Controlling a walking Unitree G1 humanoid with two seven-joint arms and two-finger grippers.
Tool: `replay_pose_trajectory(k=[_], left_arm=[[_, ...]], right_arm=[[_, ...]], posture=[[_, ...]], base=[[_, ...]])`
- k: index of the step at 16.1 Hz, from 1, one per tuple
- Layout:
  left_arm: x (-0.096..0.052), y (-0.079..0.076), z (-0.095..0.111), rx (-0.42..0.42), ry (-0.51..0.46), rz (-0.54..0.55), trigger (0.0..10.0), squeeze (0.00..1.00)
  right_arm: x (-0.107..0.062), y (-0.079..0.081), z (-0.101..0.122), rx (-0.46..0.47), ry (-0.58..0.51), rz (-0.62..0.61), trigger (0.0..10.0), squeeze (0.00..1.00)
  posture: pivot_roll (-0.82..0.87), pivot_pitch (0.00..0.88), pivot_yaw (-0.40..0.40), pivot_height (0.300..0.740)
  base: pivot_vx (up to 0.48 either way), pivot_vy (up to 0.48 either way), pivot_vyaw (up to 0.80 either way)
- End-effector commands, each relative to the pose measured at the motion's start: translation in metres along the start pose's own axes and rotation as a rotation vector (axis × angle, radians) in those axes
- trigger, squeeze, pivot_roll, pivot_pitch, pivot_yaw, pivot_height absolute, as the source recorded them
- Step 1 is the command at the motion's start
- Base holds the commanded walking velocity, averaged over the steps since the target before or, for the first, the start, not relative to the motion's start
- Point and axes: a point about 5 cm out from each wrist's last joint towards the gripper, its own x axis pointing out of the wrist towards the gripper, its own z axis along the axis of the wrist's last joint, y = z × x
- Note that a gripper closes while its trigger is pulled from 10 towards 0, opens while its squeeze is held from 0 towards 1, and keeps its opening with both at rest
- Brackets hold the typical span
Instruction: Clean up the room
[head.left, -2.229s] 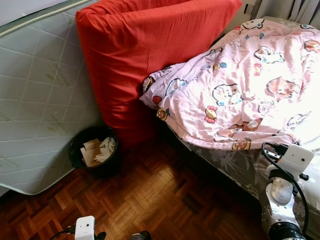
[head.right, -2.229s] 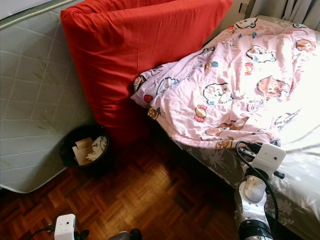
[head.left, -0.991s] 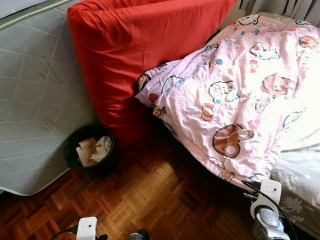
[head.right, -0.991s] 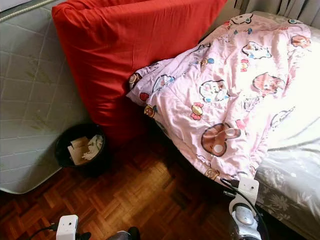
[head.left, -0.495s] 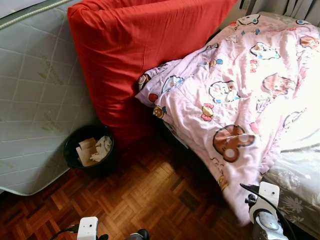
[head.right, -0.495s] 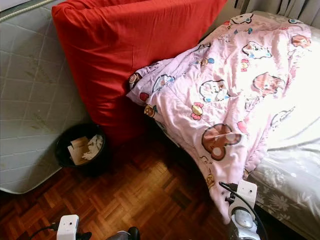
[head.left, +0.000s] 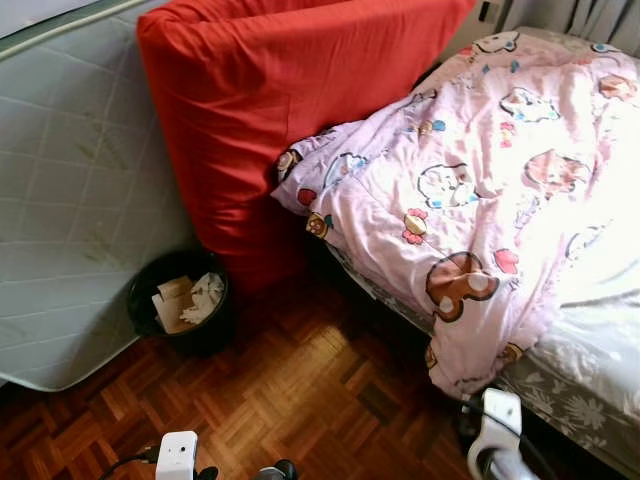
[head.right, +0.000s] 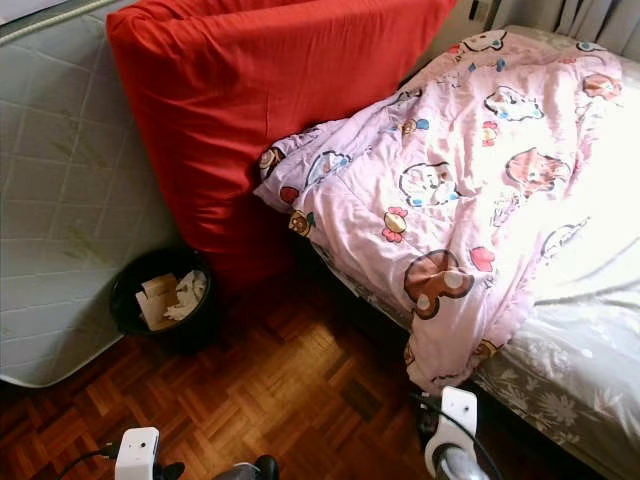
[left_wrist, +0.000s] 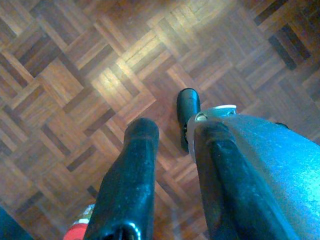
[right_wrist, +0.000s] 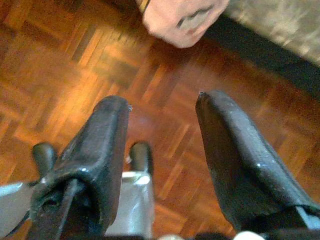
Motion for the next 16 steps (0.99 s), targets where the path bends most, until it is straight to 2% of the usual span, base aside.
replay_pose_trajectory(k=[1, 4, 8, 12, 16], left_arm=[[-0.003, 0.002, -0.012, 0.010, 0.046, 0.005, 10.0, 0.00], [-0.003, 0.001, -0.013, -0.002, 0.046, 0.011, 10.0, 0.00], [-0.003, -0.001, -0.014, -0.016, 0.047, 0.015, 10.0, 0.00], [-0.002, -0.004, -0.014, -0.024, 0.047, 0.018, 10.0, 0.00], [-0.002, -0.003, -0.014, -0.020, 0.052, 0.031, 10.0, 0.00]], right_arm=[[-0.004, -0.002, -0.020, 0.030, 0.072, 0.001, 10.0, 0.00], [-0.008, 0.003, -0.037, -0.043, 0.107, 0.018, 10.0, 0.00], [-0.013, 0.000, -0.052, -0.049, 0.151, 0.019, 10.0, 0.00], [-0.013, -0.009, -0.050, -0.056, 0.150, 0.005, 10.0, 0.00], [-0.012, -0.004, -0.048, -0.050, 0.151, 0.014, 10.0, 0.00]], posture=[[0.06, 0.123, 0.025, 0.740], [0.05, 0.100, 0.017, 0.740], [0.06, 0.060, -0.001, 0.740], [0.06, 0.027, -0.007, 0.740], [0.06, 0.000, -0.003, 0.740]], base=[[0.000, 0.000, 0.00], [0.000, 0.000, 0.00], [0.000, 0.000, 0.80], [0.000, 0.000, 0.80], [0.000, 0.000, 0.80]])
